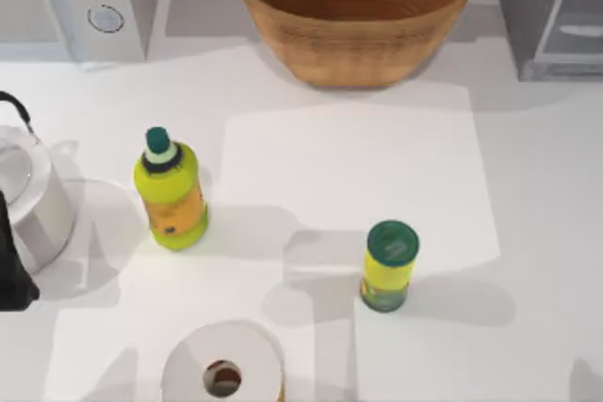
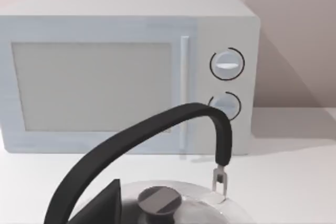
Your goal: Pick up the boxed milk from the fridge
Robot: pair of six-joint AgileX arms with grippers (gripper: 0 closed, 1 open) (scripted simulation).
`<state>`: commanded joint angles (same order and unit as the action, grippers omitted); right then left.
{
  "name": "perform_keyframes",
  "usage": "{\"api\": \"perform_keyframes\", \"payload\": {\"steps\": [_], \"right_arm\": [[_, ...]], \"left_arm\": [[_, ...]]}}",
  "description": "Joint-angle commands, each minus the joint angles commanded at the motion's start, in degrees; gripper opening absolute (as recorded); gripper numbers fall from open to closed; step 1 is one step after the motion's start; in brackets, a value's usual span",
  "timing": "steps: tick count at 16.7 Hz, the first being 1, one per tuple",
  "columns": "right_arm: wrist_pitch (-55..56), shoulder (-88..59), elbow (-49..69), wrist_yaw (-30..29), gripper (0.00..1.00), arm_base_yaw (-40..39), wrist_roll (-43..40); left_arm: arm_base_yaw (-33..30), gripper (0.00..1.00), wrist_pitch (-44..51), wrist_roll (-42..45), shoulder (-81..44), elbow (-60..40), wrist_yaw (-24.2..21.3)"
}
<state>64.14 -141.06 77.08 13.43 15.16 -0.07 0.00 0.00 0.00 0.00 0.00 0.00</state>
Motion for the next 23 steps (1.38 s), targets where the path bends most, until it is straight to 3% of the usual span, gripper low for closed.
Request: {"api": "perform_keyframes", "payload": {"steps": [18,23], "right_arm": [[-7.43,7.85,-0.30,0.14,0.00,-0.06,0.26],[-2.62,13.02,-9.45,1.66,0.00,1.20,0.34]], "left_arm": [[0.00,1.00,0.00,0.00,0.00,0.00,0.00],[0.00,1.00,0.00,0.00,0.00,0.00,0.00]]}}
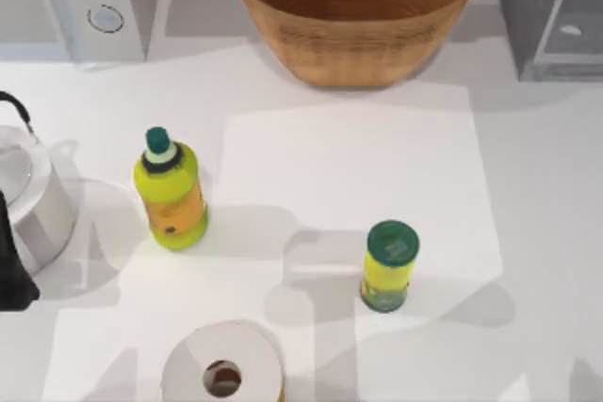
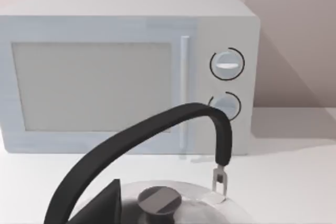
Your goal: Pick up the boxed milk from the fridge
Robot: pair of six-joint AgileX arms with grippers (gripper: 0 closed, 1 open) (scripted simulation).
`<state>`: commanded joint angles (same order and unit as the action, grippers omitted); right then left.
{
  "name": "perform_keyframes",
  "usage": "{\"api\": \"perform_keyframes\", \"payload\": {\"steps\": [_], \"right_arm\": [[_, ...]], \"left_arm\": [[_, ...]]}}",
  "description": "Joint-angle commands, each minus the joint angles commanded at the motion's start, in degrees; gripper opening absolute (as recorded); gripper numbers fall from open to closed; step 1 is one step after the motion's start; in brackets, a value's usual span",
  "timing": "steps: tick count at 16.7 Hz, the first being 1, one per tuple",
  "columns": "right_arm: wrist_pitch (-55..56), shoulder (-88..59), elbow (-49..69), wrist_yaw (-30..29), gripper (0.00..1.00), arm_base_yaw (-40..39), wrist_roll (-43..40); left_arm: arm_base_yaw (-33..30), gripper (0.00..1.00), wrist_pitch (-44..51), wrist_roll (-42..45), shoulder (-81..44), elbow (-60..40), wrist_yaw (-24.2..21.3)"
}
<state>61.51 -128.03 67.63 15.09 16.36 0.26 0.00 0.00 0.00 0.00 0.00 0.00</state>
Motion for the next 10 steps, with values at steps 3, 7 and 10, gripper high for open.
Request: {"api": "perform_keyframes", "payload": {"steps": [3,7,10], "right_arm": [[3.71,3.96,-10.13,0.70,0.00,0.95,-0.09],[8.16,8.38,-17.57,2.06,0.00,2.17,0.08],[8.46,8.70,-17.98,2.23,0.00,2.32,0.08]], "left_arm": [[0.00,1.00,0.00,0.00,0.00,0.00,0.00],[0.00,1.00,0.00,0.00,0.00,0.00,0.00],[0.00,1.00,0.00,0.00,0.00,0.00,0.00]]}}
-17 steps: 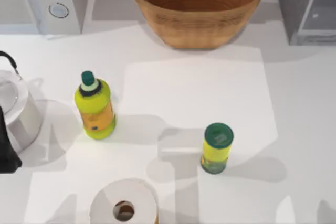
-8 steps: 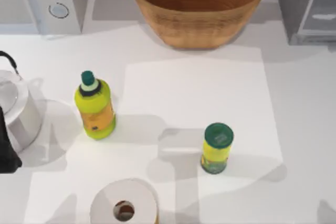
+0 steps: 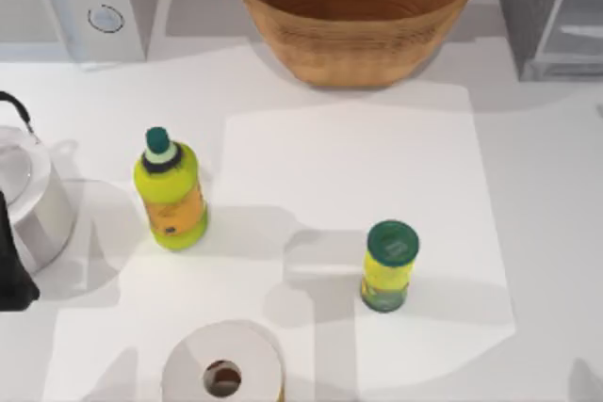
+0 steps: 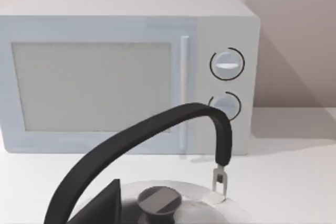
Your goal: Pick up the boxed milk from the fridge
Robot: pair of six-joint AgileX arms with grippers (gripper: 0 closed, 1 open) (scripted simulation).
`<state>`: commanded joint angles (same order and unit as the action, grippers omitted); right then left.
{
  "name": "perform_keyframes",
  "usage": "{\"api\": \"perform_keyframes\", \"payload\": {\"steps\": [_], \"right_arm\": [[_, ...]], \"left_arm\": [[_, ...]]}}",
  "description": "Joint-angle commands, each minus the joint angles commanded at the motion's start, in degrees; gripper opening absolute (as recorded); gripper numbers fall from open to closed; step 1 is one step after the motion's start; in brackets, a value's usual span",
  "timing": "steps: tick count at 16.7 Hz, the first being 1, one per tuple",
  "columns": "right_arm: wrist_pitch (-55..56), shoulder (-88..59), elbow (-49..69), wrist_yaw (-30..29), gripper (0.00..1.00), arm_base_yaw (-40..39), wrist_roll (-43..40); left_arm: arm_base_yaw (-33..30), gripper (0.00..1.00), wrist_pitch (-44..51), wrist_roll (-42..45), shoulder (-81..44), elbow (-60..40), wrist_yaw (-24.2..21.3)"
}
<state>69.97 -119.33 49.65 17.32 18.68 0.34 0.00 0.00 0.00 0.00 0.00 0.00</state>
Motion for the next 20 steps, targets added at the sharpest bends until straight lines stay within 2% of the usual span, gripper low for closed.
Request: {"api": "perform_keyframes", "payload": {"steps": [4,8,14,20], "right_arm": [[-1.28,1.39,0.50,-0.17,0.00,-0.75,0.37],[-8.96,12.20,0.36,-1.48,0.00,-2.73,1.70],[-31.29,45.78,-8.08,-6.64,0.00,-7.08,2.70],[-51.85,83.85,-23.45,-12.58,0.00,-11.78,0.62]], "left_arm": [[0.00,1.00,0.00,0.00,0.00,0.00,0.00],[0.00,1.00,0.00,0.00,0.00,0.00,0.00],[0.00,1.00,0.00,0.00,0.00,0.00,0.00],[0.00,1.00,0.00,0.00,0.00,0.00,0.00]]}}
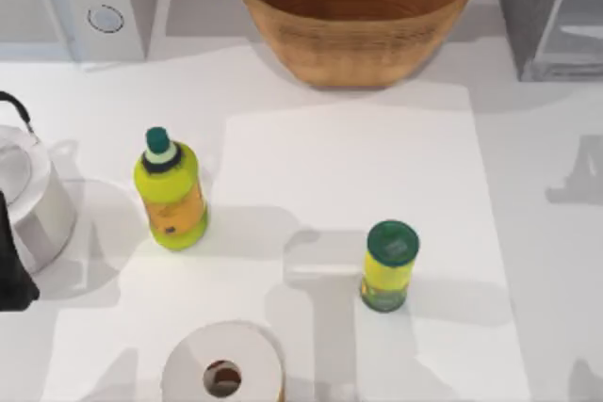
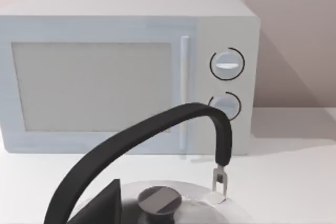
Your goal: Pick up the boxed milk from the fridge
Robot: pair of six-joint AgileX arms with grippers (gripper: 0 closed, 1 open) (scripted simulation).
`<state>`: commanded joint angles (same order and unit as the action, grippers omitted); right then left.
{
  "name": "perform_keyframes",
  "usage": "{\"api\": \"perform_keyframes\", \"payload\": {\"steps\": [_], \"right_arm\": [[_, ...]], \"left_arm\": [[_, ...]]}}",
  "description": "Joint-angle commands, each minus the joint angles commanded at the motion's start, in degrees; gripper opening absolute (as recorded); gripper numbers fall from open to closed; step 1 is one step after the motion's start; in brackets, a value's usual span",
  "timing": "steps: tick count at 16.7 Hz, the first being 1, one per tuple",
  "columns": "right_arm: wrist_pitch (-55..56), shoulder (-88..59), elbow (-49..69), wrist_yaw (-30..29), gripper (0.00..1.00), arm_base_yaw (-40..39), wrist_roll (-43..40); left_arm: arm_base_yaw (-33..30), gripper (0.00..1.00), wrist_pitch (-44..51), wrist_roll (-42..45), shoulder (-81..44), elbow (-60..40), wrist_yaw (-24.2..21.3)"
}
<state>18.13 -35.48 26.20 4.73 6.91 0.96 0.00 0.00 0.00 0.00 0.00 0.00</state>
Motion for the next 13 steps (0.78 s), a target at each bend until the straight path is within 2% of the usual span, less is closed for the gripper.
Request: {"api": "perform_keyframes", "payload": {"steps": [3,7,13], "right_arm": [[-7.74,16.22,-9.35,-2.36,0.00,-2.48,-0.69],[-15.06,30.32,-20.85,-4.04,0.00,-5.61,-0.84],[-18.13,35.48,-26.20,-4.73,0.00,-6.90,-0.96]], "left_arm": [[0.00,1.00,0.00,0.00,0.00,0.00,0.00],[0.00,1.00,0.00,0.00,0.00,0.00,0.00],[0.00,1.00,0.00,0.00,0.00,0.00,0.00]]}}
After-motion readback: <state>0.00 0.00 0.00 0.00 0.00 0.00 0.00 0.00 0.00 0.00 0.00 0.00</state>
